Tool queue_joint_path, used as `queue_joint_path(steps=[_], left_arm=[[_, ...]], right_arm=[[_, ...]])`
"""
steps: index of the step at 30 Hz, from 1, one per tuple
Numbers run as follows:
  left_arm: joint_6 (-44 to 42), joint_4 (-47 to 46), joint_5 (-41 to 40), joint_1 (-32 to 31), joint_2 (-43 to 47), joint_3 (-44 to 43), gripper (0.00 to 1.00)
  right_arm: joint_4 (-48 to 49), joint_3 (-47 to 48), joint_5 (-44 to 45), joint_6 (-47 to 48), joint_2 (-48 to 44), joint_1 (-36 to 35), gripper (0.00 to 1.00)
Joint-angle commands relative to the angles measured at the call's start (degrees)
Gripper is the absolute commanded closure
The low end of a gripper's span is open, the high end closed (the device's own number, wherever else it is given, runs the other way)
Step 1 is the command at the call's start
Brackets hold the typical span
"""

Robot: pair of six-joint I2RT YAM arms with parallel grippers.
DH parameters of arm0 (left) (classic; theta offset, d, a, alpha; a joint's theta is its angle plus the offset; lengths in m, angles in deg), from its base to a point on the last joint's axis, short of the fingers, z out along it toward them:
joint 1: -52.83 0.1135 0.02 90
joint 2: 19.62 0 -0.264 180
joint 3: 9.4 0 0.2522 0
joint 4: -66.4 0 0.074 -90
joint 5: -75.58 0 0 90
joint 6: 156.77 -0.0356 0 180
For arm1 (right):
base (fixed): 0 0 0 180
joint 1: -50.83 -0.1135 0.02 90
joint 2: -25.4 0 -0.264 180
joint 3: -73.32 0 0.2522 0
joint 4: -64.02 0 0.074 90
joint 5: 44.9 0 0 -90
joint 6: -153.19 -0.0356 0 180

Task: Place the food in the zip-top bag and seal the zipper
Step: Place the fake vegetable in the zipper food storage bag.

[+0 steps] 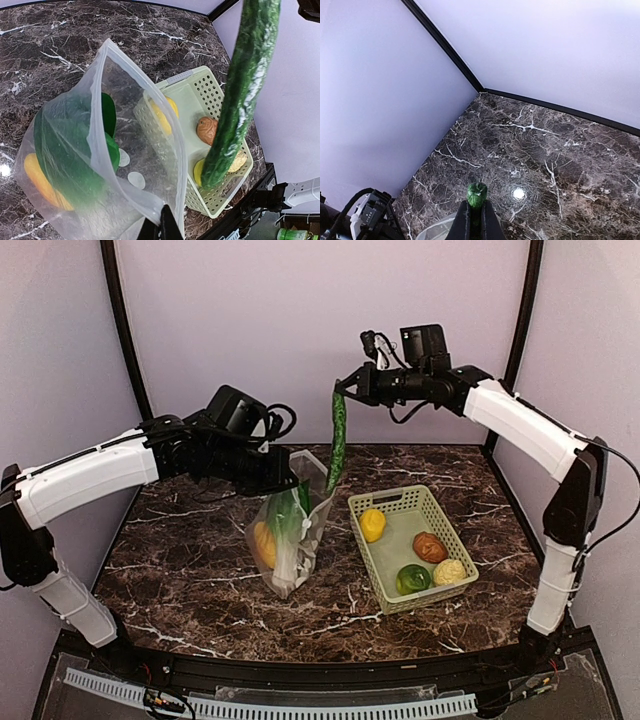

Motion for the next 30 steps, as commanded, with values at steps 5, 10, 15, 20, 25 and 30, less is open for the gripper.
queue_joint_path(steps=[5, 10, 15, 20, 25, 30], left_arm=[[1.34, -1.79, -0.86, -0.25, 3.18, 1.71, 0.99], [2.11, -3.19, -2.48, -0.27, 3.87, 3.35, 0.99], [3.05, -3.84, -4.49, -0.27, 5.09, 5.12, 0.99], [4.77, -6.40, -6.56, -0.27, 7.34, 8.63, 0.99], [5.46, -7.71, -7.21, -0.25, 8.07, 10.40, 0.99], [6.05, -8.83, -6.90, -0.27, 8.90, 11.92, 0.99]], right_arm=[[3.89, 4.87, 6.17, -4.11, 6.09, -3.96, 1.00], [3.20, 1.64, 8.49, -3.59, 5.42, -8.54, 1.00], [2.64, -4.89, 9.63, -4.35, 3.39, -11.37, 1.00], [1.94, -8.50, 10.35, -3.72, 3.22, -13.28, 1.00], [0.89, -11.62, 9.60, -5.22, 2.79, -15.15, 1.00], [1.23, -14.20, 8.23, -9.00, 3.62, -15.56, 1.00]])
